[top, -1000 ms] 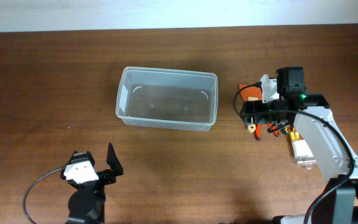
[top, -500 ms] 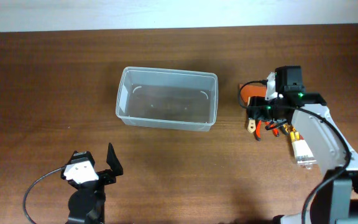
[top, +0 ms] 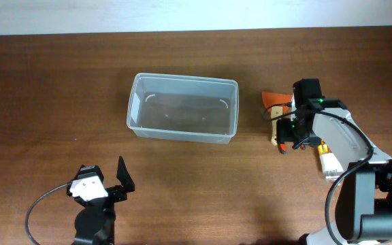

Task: Pack container
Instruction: 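Lower the right gripper and grasp the red-handled pliers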

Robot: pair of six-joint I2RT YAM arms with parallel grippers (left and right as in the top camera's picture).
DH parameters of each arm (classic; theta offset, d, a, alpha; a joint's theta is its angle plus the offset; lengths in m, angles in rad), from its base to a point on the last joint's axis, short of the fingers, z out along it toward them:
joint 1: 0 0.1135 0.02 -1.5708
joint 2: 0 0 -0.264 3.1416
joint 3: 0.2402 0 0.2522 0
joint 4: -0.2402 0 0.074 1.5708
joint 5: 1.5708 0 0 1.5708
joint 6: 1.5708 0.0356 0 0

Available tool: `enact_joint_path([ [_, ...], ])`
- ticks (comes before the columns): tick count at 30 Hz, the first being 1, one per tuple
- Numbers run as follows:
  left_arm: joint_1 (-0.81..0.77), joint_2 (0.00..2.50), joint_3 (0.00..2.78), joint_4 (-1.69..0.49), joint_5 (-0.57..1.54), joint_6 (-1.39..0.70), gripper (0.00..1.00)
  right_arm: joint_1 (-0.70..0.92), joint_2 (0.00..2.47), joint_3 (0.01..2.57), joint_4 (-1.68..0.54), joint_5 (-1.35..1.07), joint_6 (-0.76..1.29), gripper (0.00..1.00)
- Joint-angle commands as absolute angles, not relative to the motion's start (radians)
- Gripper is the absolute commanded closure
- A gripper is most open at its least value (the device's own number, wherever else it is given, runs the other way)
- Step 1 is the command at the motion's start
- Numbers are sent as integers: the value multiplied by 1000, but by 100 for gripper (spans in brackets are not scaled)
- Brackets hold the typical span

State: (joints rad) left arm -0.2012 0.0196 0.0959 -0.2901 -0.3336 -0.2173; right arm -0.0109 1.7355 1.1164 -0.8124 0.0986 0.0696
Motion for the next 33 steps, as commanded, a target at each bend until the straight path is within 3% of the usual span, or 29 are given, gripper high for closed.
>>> enact_joint_path([
  [1, -205, 14, 93, -292, -337, -208, 1, -15, 1738, 1132, -812, 222, -63, 28],
  [20, -205, 14, 93, -292, -337, -208, 1, -15, 1747, 1131, -673, 165, -549, 32],
  [33, -205, 14, 93, -292, -337, -208, 1, -25, 1837, 1121, -668, 105, -571, 32],
])
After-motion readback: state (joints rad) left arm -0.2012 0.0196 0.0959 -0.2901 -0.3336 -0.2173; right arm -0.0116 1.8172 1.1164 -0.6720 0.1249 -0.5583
